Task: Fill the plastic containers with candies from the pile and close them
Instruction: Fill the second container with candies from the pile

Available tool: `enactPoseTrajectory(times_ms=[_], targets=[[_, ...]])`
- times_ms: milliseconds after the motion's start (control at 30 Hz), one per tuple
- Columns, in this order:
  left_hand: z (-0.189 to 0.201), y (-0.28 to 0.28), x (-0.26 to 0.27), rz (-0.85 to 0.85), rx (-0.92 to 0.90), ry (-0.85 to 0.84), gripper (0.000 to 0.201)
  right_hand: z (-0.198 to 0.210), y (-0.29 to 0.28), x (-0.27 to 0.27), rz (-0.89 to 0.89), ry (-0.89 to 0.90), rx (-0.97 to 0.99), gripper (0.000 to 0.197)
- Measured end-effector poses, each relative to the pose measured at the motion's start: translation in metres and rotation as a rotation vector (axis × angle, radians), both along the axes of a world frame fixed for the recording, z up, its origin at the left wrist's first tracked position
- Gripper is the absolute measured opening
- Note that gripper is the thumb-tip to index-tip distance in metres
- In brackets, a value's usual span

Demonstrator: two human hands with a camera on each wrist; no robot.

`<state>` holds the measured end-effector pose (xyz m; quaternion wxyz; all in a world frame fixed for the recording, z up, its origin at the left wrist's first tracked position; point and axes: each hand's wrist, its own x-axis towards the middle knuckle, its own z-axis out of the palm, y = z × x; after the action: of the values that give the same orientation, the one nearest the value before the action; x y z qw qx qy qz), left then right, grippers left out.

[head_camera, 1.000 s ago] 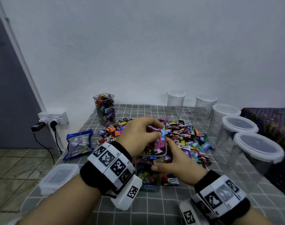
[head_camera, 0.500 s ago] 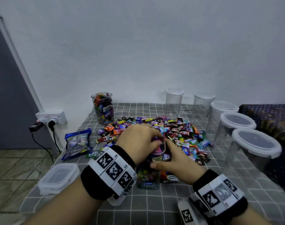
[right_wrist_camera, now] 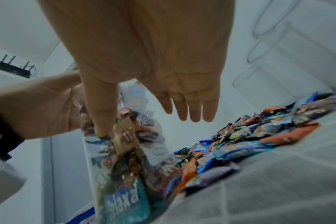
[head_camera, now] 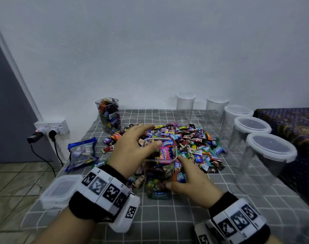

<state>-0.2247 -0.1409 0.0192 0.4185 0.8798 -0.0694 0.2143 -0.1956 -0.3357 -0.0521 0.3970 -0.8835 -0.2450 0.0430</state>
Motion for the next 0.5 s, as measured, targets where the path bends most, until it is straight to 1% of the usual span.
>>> enactPoseTrajectory(times_ms=[67, 133, 167, 233, 300, 433, 500], targets=[[-0.009, 0.005, 0.001, -0.056, -0.045, 0.151, 0.096, -0.006, -0.004, -0.002, -0.044, 0.007, -0.134, 0.095], [-0.018, 0.007, 0.000, -0.114, -0.096, 0.274, 0.123, -0.013, -0.009, -0.003, -0.081, 0.002, -0.276, 0.089], [-0.022, 0.007, 0.000, -0.149, -0.144, 0.316, 0.132, -0.015, -0.011, -0.004, -0.101, 0.005, -0.334, 0.086], [-0.025, 0.007, -0.002, -0.209, -0.210, 0.348, 0.142, -0.020, -0.016, -0.006, -0.133, 0.012, -0.420, 0.084], [-0.027, 0.006, -0.003, -0.226, -0.217, 0.353, 0.142, -0.027, -0.020, -0.007, -0.163, 0.033, -0.491, 0.090], [-0.026, 0.003, 0.000, -0.190, -0.247, 0.371, 0.120, -0.036, -0.026, -0.006, -0.200, 0.011, -0.570, 0.127], [-0.026, 0.003, 0.003, -0.158, -0.265, 0.365, 0.113, -0.039, -0.029, -0.003, -0.211, 0.013, -0.598, 0.146]])
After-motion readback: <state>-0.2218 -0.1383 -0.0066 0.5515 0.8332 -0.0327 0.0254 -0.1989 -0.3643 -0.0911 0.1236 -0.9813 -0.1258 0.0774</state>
